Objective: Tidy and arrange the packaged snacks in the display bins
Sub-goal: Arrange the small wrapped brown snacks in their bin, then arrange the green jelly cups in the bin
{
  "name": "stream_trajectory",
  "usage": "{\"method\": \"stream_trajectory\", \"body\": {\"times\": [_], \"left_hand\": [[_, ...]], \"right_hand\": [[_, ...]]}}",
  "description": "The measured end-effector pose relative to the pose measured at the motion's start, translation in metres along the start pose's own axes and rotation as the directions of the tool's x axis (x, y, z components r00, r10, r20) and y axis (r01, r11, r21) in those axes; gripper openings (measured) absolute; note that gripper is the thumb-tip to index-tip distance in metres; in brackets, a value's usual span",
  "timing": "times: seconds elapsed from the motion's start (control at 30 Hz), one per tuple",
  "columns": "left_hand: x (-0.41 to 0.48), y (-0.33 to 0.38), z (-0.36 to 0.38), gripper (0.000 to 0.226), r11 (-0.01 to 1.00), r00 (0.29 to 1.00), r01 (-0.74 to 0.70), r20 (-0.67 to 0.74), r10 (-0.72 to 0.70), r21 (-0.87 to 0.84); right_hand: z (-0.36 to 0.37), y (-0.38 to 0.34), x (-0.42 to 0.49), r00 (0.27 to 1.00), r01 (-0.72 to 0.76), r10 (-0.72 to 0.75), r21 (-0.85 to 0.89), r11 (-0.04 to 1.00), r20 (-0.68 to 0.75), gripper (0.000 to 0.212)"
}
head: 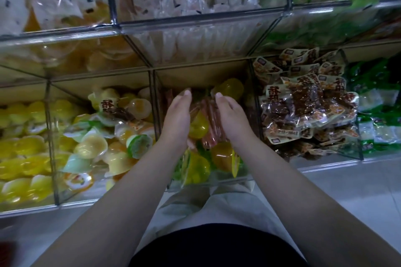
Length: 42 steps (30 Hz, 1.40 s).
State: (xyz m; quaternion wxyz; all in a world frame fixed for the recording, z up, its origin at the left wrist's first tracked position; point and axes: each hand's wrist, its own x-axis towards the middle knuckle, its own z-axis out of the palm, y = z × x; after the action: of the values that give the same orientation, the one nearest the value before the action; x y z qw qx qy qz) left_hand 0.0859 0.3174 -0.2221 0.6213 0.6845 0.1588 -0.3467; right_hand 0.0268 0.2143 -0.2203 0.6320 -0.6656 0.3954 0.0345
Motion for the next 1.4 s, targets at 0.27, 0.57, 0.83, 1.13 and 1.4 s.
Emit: {"method": "stream_trajectory", "body": {"times": [0.27,0.57,0.83,1.13,1.4], "left_hand": [[0.009,-0.009,-0.026,0.054,0.990,0.990,0.137,0.040,-0.136,-0.040],[0.006,-0.016,-0.029,0.051,0.965,0.979,0.200,0.067,-0.191,-0.168],[-0.016,-0.017,-0.016,0.047,0.989,0.987,0.123,0.118,-0.113,-0.081],[-0.046,-0.013,-0.012,0.058,0.992,0.982,0.038,0.186,-0.016,-0.117],[-0.068,-0.011,-0.020,0.057,0.958,0.988,-0.092,0.093,0.121,-0.271]], "right_hand": [[0.029,0.009,-0.006,0.994,-0.098,0.100,-0.047,0.994,0.036,0.049],[0.033,0.011,-0.003,0.984,-0.157,0.160,-0.041,0.987,0.082,0.055],[0.021,0.020,-0.010,0.991,-0.090,0.094,-0.040,0.995,0.093,0.045],[0.017,0.020,-0.025,0.996,-0.036,0.028,0.091,0.995,0.085,0.047],[0.019,0.009,-0.037,0.987,0.045,-0.061,0.110,0.993,0.146,0.036]]}}
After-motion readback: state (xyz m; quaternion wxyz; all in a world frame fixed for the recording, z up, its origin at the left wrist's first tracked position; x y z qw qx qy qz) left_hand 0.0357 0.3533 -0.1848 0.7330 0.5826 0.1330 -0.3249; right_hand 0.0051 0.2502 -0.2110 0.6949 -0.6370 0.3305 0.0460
